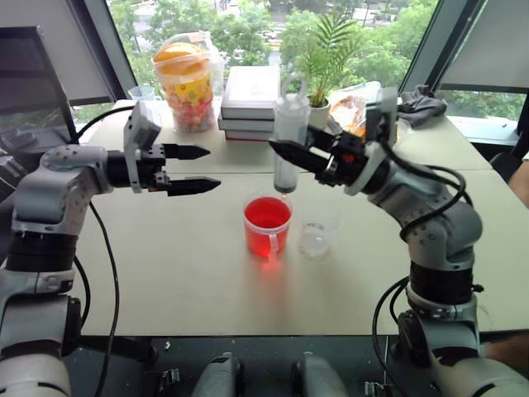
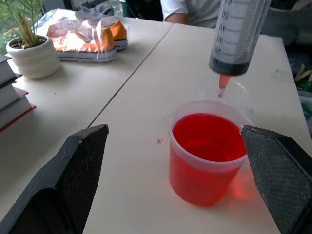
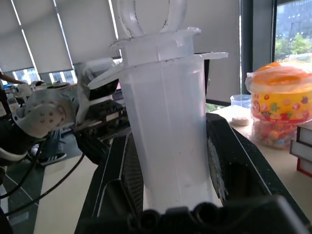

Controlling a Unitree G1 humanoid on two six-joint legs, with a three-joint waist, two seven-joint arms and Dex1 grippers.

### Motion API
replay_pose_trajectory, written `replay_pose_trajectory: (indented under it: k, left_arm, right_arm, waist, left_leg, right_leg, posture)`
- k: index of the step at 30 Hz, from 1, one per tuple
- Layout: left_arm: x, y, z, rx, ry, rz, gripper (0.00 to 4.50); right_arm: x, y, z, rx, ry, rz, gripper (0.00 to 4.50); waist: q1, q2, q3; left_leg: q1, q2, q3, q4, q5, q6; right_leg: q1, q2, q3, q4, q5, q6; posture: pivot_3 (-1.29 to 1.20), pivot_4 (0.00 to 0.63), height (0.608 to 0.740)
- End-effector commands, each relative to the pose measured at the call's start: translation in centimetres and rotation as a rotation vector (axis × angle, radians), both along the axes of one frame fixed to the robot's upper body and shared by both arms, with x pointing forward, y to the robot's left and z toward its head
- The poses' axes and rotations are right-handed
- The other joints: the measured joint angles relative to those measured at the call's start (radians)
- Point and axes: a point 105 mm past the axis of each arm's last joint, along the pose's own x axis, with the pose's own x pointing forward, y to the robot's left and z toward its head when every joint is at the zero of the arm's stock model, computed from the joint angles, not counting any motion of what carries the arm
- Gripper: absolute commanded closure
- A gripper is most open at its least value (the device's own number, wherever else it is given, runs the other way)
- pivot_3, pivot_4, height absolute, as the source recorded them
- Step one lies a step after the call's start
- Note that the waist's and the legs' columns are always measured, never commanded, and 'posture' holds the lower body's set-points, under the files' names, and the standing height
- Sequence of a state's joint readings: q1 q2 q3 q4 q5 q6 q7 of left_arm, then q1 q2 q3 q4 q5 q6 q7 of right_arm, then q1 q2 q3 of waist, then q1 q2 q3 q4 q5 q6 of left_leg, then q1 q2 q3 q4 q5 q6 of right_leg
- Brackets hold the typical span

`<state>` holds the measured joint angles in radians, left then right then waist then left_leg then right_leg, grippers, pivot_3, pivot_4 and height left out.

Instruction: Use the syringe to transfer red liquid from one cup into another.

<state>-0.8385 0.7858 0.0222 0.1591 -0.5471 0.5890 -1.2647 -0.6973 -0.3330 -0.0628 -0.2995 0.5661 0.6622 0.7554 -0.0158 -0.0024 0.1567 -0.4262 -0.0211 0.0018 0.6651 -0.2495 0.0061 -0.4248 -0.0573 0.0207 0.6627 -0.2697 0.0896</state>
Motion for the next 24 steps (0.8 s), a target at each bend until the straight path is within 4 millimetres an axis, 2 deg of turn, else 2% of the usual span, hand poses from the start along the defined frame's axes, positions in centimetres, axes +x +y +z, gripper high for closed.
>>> replay_pose_trajectory:
  k: [1, 7, 12, 24]
  left_arm:
    - [-0.3, -1.0, 2.0, -0.019, -0.043, -0.051, 0.03]
    - [-0.3, -2.7, 3.4, -0.032, -0.056, -0.121, 0.03]
    - [-0.2, -3.9, 4.1, -0.05, -0.058, -0.159, 0.03]
    - [0.0, -6.1, 4.5, -0.086, -0.033, -0.21, 0.03]
  right_arm:
    - [-0.1, 1.0, -0.4, 0.001, -0.055, 0.017, 3.08]
    - [0.8, 1.9, -3.1, -0.01, -0.031, -0.006, 3.08]
    - [1.4, 2.2, -4.6, -0.012, -0.014, -0.024, 3.08]
    - [1.5, 2.3, -5.3, -0.028, -0.014, -0.029, 3.08]
  waist:
    - [0.0, 0.0, 0.0]
    - [0.0, 0.0, 0.0]
    - [-0.001, 0.0, 0.0]
    - [-0.001, 0.0, 0.0]
  left_leg:
    - [0.0, 0.0, 0.0, 0.001, 0.0, 0.0]
    - [0.001, 0.001, -0.001, 0.001, 0.0, 0.0]
    - [0.001, 0.001, -0.001, 0.001, 0.0, 0.0]
    - [0.001, 0.001, -0.001, 0.001, 0.0, 0.0]
  right_leg:
    - [0.0, 0.0, 0.0, 0.001, 0.0, 0.0]
    - [0.0, 0.001, 0.0, 0.002, 0.0, 0.0]
    - [0.0, 0.001, 0.0, 0.002, 0.0, 0.0]
    - [0.0, 0.002, 0.0, 0.002, 0.0, 0.0]
  posture:
    - [0.0, 0.15, 0.74]
    - [0.0, 0.15, 0.74]
    - [0.0, 0.15, 0.74]
    - [0.0, 0.15, 0.74]
